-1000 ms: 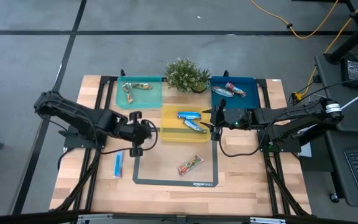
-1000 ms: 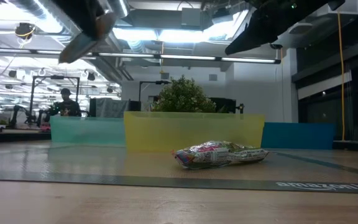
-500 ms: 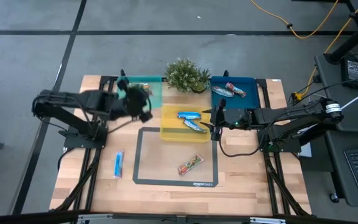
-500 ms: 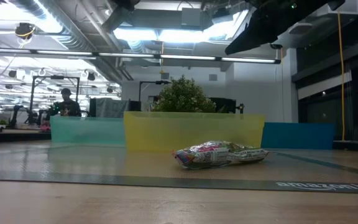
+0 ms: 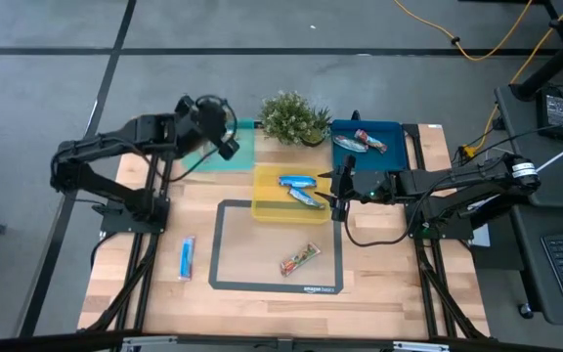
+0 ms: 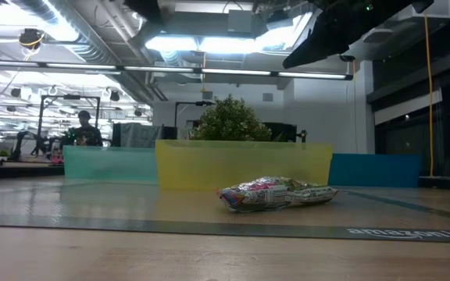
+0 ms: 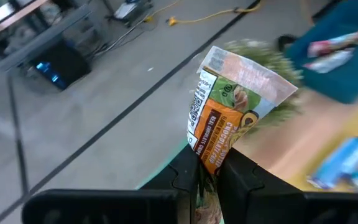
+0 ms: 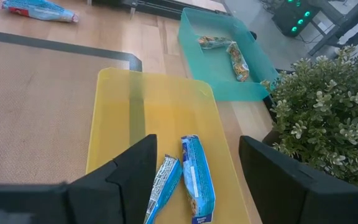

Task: Pick and place Granola Bars by type
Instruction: Put the orange granola bar into the green bin

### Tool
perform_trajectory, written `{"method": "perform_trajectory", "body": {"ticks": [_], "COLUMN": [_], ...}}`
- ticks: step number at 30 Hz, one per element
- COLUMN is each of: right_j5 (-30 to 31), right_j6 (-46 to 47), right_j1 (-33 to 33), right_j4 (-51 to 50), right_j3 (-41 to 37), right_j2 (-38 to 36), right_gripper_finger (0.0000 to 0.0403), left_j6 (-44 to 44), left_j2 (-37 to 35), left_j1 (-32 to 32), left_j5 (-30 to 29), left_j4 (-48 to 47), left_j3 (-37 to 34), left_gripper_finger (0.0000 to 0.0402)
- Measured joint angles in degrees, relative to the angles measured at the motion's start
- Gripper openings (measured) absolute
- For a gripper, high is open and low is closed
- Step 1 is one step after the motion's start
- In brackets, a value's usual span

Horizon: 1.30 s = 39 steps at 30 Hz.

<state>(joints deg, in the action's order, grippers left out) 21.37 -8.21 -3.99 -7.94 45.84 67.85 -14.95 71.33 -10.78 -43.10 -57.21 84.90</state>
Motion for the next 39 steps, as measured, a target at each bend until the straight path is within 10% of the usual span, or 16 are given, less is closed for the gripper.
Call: {"method": "perform_trajectory", "body": {"ticks": [11, 39], "right_j5": [0.0, 0.0], "right_j6": [-1.3, -2.6], "right_j1": [0.0, 0.0], "right_j4": [0.5, 0.5], "right_j3": [0.0, 0.0], "right_j2": [0.0, 0.0], "right_gripper_finger": [0.0229, 0.0229], "left_j6": [3.9, 12.7], "left_j2": [0.8, 8.9], "left_j1": [-19.3, -29.3], "left_j5": [13.0, 19.3], "left_j4": [0.0, 6.5], "left_j3": [1.6, -16.6], "left_gripper_finger": [0.0025, 0.0024]}}
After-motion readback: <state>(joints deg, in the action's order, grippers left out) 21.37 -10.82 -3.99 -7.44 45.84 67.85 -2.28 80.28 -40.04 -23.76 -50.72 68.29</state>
